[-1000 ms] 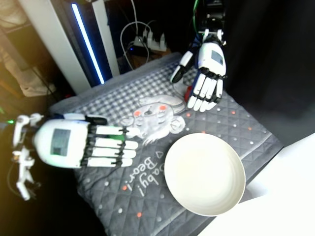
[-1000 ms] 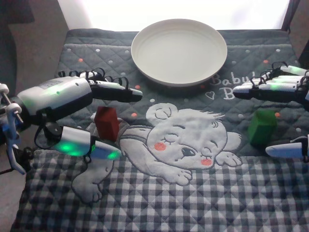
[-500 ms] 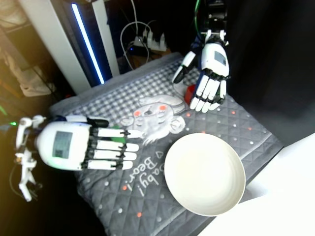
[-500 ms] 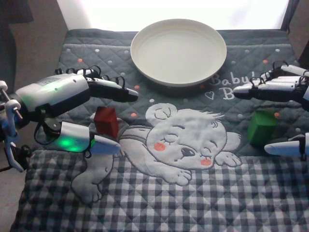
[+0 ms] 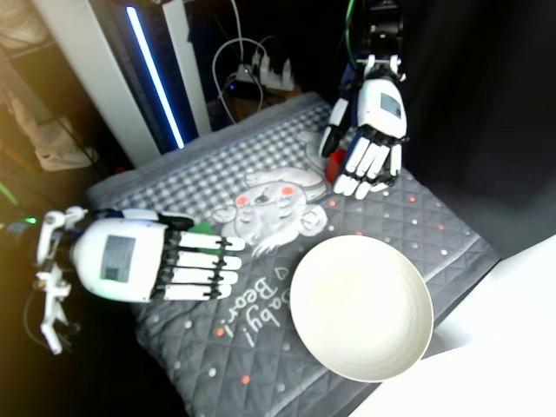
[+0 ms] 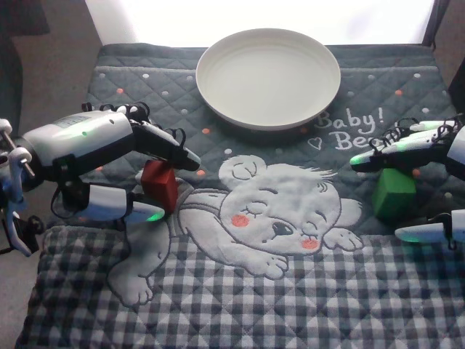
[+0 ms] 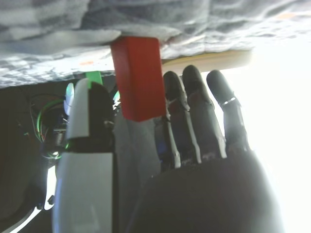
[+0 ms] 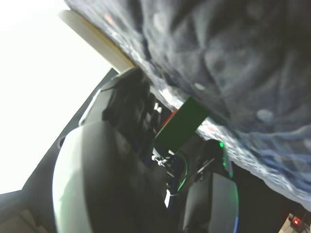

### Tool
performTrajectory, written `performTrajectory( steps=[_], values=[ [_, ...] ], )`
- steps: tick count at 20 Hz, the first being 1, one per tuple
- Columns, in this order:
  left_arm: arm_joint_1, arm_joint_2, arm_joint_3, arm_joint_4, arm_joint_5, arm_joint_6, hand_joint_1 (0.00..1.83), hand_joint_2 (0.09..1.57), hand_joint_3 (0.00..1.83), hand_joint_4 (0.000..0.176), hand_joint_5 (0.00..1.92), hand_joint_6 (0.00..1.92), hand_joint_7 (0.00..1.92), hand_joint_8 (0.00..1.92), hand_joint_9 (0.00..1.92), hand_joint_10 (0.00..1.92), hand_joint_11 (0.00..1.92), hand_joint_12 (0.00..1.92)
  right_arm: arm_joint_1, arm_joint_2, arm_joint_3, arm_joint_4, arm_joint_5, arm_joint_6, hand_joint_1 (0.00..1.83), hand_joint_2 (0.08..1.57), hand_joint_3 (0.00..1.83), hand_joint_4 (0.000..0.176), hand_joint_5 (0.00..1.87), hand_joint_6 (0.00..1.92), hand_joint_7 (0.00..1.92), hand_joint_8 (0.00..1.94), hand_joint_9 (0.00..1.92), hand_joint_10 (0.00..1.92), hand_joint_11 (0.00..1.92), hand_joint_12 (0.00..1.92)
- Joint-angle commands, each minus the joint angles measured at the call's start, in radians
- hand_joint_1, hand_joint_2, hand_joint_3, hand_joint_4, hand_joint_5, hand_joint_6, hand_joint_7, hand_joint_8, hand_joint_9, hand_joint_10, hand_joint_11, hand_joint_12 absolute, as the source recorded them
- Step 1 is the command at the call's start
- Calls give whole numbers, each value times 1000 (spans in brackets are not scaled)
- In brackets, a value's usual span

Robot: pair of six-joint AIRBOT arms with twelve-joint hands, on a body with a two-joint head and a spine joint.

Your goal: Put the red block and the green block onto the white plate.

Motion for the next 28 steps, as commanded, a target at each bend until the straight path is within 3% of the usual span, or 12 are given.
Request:
performTrajectory(
  steps=[1,2,3,5,6,12,13,16,20,22,25,28],
  values=[
    [-12,-3,5,-18,-110,-6,1121,1073,0,0,862,29,919,48,800,122,139,1376,10,8,5,32,114,5,1004,984,0,9,611,0,688,0,680,3,390,674],
    [-13,-5,6,-18,-110,-6,1136,1145,0,0,905,1042,1041,46,834,372,289,1372,10,7,6,31,114,5,1006,990,0,0,632,5,724,10,724,10,392,746],
    [-14,-6,7,-18,-110,-6,1201,1150,0,0,830,1115,1012,860,816,500,305,1426,10,4,7,31,114,5,1012,988,0,0,642,7,741,14,742,15,406,757],
    [-14,-7,7,-18,-110,-6,1109,1149,0,0,896,1103,929,445,731,677,253,1448,10,-1,10,32,114,5,1014,986,0,0,665,4,789,9,784,14,431,817],
    [-14,-8,9,-18,-110,-6,1179,1150,0,0,861,1149,961,913,707,746,228,1510,10,-5,11,32,114,5,1017,986,0,0,683,1,815,5,817,13,440,858],
    [-15,-21,17,-18,-107,-6,1265,1107,0,0,1195,409,889,1348,781,1178,534,1646,10,-25,24,44,115,5,1095,1026,1,0,905,14,1038,26,1067,67,681,994],
    [-15,-21,18,-19,-107,-6,1264,1116,0,0,1186,390,870,1394,781,1302,572,1740,10,-26,26,45,115,7,1213,1074,0,0,1016,646,1139,582,1147,30,736,946],
    [-20,-25,29,-24,-107,-6,1277,1094,0,0,1231,269,943,1320,890,1325,740,1706,12,-26,41,47,115,21,1180,1075,0,0,1079,787,872,1766,979,1849,1007,1900],
    [-80,-57,65,-24,-124,-3,1283,1079,0,0,1301,109,994,1248,1044,1338,980,1608,93,-32,68,31,113,31,1271,1093,0,0,1026,699,1079,1045,1065,864,882,1162],
    [-136,-90,96,-27,-140,7,1299,1036,0,0,1298,169,1145,967,1107,1158,1003,1450,168,-67,108,18,94,31,1199,1044,0,0,1156,667,1237,1861,1411,1873,1479,1891],
    [-227,-162,170,-36,-163,11,1300,988,0,0,1243,424,1396,393,1325,560,1170,1052,279,-132,184,18,55,31,1199,1035,1,0,1178,625,1075,1899,1276,1921,1371,1921],
    [-301,-229,252,-71,-134,59,1407,1012,0,0,1071,687,1263,442,1221,800,1179,894,379,-231,302,27,-16,31,1168,1096,2,0,1026,885,834,1941,1050,1921,1145,1921]
  ],
)
